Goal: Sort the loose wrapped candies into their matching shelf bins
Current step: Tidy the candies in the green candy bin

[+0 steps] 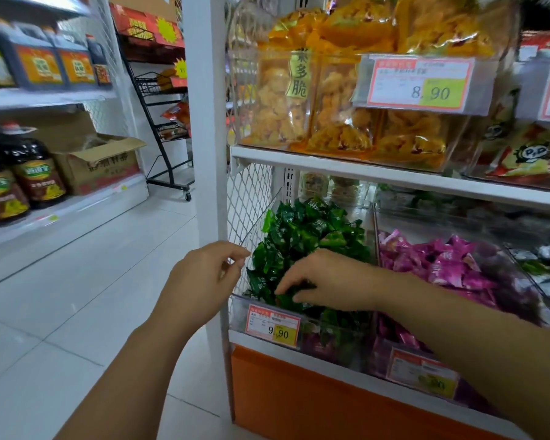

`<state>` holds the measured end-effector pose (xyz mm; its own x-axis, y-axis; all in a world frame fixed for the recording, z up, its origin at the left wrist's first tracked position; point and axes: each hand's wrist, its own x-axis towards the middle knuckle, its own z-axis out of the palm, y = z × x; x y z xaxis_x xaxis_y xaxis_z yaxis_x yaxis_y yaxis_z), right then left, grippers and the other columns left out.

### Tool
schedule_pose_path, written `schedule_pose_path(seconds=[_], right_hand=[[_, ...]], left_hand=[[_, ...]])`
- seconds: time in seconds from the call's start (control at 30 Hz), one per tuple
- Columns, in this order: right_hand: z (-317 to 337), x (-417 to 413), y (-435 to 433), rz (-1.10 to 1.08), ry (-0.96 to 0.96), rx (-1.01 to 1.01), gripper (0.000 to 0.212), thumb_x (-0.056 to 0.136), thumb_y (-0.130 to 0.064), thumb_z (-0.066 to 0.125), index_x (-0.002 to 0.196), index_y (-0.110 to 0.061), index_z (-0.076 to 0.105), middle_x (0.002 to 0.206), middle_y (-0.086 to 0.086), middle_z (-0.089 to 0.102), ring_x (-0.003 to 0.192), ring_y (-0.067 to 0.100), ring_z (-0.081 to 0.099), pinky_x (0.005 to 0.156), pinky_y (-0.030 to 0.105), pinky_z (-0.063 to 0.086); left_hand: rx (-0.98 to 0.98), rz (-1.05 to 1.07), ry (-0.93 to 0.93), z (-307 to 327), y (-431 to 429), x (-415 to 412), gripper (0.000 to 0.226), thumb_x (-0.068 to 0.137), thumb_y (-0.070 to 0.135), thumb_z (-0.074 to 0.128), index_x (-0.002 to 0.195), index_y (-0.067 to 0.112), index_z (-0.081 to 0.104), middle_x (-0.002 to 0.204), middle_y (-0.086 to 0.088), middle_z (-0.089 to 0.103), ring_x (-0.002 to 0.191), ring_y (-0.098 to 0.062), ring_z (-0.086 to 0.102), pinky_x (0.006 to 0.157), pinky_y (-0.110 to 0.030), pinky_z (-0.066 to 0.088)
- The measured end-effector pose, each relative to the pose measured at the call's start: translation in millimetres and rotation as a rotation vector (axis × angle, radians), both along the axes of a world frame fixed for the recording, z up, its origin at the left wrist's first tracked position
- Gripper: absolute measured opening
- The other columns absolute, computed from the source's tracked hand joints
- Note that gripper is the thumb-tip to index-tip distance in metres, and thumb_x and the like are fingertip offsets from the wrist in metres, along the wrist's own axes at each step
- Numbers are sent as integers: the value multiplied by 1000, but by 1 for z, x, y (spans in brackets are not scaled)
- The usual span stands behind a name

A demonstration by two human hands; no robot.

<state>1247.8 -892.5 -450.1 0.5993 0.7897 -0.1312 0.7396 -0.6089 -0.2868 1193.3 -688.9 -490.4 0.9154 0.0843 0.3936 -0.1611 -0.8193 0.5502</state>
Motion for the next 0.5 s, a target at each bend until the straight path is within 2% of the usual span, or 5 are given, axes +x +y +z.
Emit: schedule_pose_path(seconds=[0.03,0.1,0.23,0.4,0.5], right_hand=[[-4,7,4,43,-9,-59,33,92,-17,60,124,-25,61,130,-8,59,115,4,54,99,25,44],[-13,21,7,124,-54,-184,37,89,-22,64,125,-27,61,134,-8,56,119,9,53,100,33,44],[-21,42,6,236,-238,-369,41,84,-33,68,124,-33,60,130,-10,58,115,12,53,95,35,41],[-11,64,-1,220,-407,-284,30,89,-31,63,118,-31,62,125,-11,55,114,11,49,98,30,31],[-5,75,-9,180,-455,-210,29,88,-36,62,117,-34,63,124,-15,55,110,11,45,85,26,25]], left_hand=[[1,-6,1,-1,2,0,20,94,24,54,106,34,67,99,21,62,80,1,57,69,-16,42],[-2,-19,3,0,3,0,21,94,24,53,106,34,66,95,24,60,79,5,55,68,-10,40],[14,-29,9,1,2,0,21,94,24,53,107,33,67,92,29,56,79,9,54,68,-8,39],[22,-16,4,0,2,1,20,93,24,55,104,34,68,87,30,56,76,8,55,65,-7,37],[42,4,-1,0,1,2,19,93,25,54,101,37,67,85,31,56,76,7,56,63,-5,35]])
